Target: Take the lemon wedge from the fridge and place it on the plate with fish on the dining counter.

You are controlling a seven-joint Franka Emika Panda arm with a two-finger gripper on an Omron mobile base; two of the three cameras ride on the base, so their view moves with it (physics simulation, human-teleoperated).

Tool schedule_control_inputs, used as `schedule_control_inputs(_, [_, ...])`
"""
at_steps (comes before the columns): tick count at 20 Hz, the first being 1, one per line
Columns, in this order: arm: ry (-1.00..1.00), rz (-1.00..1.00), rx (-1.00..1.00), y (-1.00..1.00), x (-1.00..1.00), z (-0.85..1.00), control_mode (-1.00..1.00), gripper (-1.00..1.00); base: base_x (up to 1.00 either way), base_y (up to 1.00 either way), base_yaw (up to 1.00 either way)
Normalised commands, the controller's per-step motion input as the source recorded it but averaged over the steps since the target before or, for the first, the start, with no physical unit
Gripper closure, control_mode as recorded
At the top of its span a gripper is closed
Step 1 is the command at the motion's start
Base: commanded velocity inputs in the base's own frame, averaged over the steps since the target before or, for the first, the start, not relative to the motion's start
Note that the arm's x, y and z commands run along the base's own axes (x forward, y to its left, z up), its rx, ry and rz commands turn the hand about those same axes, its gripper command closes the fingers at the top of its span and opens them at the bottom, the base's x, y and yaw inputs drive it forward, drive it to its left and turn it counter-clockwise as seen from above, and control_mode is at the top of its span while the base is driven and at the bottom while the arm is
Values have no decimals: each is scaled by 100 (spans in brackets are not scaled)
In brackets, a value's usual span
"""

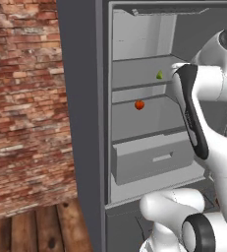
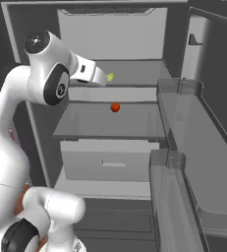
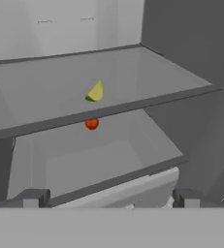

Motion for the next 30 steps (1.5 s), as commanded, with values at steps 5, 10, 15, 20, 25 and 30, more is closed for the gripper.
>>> schedule_control_inputs(5, [-3, 0, 0, 3, 28, 0, -100, -100, 0, 0, 0])
schedule_control_inputs(10, [2, 0, 3, 12, 64, 0, -100, -100, 0, 0, 0])
schedule_control_inputs(15, [2, 0, 6, 1, 57, -7, -100, -100, 0, 0, 0])
schedule_control_inputs(20, [0, 3, 1, 0, 35, -10, -100, -100, 0, 0, 0])
schedule_control_inputs(25, [0, 0, 0, 0, 42, -8, -100, -100, 0, 0, 0])
schedule_control_inputs(30, [0, 0, 0, -7, 43, -19, -100, -100, 0, 0, 0])
